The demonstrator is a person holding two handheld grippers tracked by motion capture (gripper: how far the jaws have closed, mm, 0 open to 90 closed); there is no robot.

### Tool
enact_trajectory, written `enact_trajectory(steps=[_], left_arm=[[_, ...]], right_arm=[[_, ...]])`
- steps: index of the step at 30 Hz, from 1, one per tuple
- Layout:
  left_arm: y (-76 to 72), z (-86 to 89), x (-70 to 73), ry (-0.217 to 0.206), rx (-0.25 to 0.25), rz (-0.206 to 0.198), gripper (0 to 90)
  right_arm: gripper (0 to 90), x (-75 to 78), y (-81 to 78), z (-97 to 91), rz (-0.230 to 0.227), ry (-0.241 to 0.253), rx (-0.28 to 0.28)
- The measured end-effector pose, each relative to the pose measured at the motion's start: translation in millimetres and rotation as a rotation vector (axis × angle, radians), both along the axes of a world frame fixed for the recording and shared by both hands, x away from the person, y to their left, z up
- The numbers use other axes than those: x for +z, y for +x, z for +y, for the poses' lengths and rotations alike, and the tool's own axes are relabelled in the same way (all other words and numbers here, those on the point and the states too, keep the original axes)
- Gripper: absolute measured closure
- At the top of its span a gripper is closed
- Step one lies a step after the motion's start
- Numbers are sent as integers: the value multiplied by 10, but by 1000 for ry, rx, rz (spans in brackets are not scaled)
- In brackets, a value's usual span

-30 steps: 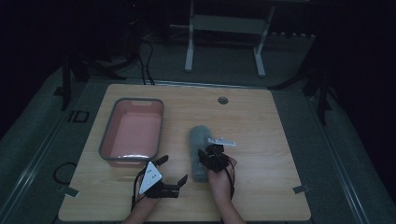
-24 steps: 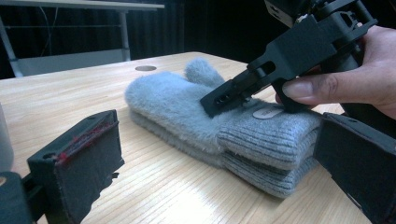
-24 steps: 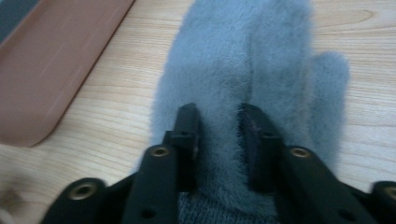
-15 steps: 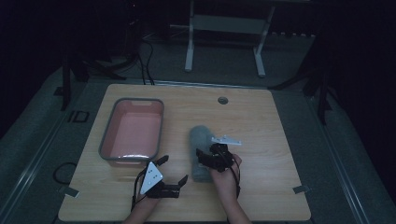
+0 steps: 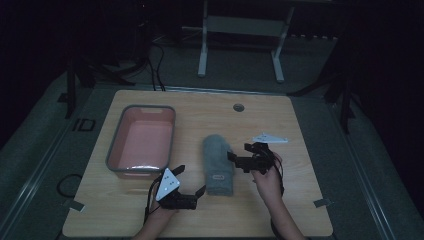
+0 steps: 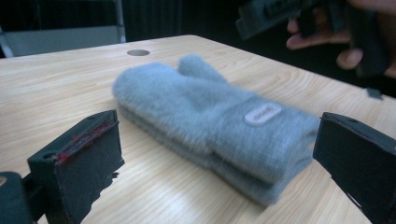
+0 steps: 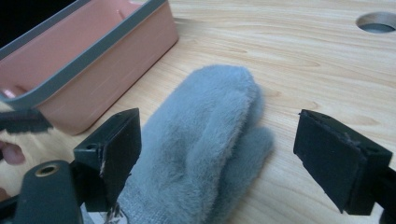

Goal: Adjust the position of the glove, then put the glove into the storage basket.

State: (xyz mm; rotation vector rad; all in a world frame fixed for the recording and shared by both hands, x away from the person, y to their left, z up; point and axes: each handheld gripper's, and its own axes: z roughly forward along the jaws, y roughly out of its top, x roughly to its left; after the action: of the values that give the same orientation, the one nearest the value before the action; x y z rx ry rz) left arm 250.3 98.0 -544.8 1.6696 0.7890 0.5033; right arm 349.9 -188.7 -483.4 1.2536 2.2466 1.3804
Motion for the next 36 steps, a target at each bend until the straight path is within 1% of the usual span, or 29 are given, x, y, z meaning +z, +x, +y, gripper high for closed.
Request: enact_trajectory(steps=[1,2,3,4,6,8,9,10,11,12,13,14,15,16,17,18,19,21,23,24,25,26,27,29,31,32,33,35,36], left_arm=[[29,-21,44,1,-2,11,13],[69,-47,84,16,-1,29,13],[119,-76,115,28,1,46,13],[177,-101,132,25,-6,68,13],[311,-148,152,27,8,126,13],[436,-192,169,43,27,164,13],[487,-215,182,53,35,171,13],[534,-239,197,65,46,183,14],[572,-252,209,59,55,190,48],[605,-259,218,51,66,196,59],[637,-269,223,56,73,207,68],[673,-285,218,65,77,218,81],[704,-294,206,74,77,240,86],[727,-303,192,75,68,259,123],[739,-322,176,87,63,265,149],[752,-351,161,116,54,280,152],[764,-376,143,134,37,299,174],[767,-415,107,152,37,325,176],[772,-426,70,140,28,353,189],[781,-429,46,145,36,373,206],[790,-429,28,139,39,386,206],[800,-423,11,142,44,399,206],[808,-418,-5,147,52,405,205],[835,-410,-35,145,51,440,206],[856,-419,-64,155,48,449,206],[868,-423,-78,166,43,451,207],[883,-424,-91,165,42,459,207],[897,-432,-108,177,36,449,208],[905,-435,-114,173,34,453,208]], right_arm=[[144,-20,6,-11,13,4,20],[139,-45,12,-22,46,1,29],[139,-73,22,-33,75,-10,24],[138,-96,26,-32,82,-23,10],[105,-116,15,-15,71,-35,2],[105,-124,6,39,51,-49,-1],[136,-131,12,71,50,-44,-2],[198,-142,26,104,60,-44,8],[259,-159,39,137,69,-51,16],[310,-181,50,168,71,-67,6],[372,-210,66,192,83,-76,2],[409,-245,79,199,97,-62,0],[413,-293,94,208,106,-69,-17],[418,-336,107,219,115,-92,-24],[428,-383,121,219,133,-99,-24],[429,-432,128,218,152,-110,-27],[441,-477,129,211,164,-119,-30],[444,-540,125,172,184,-124,-35],[455,-583,134,127,210,-107,-31],[454,-596,139,111,222,-96,-30],[455,-618,147,96,240,-84,-31],[456,-627,153,94,246,-74,-27],[461,-630,153,99,246,-76,-24],[465,-630,154,124,247,-84,-15],[460,-629,156,151,243,-100,-11],[434,-626,159,163,239,-110,-9],[415,-621,162,173,236,-127,-9],[388,-623,181,174,257,-113,-8],[383,-630,184,173,259,-110,-7]])
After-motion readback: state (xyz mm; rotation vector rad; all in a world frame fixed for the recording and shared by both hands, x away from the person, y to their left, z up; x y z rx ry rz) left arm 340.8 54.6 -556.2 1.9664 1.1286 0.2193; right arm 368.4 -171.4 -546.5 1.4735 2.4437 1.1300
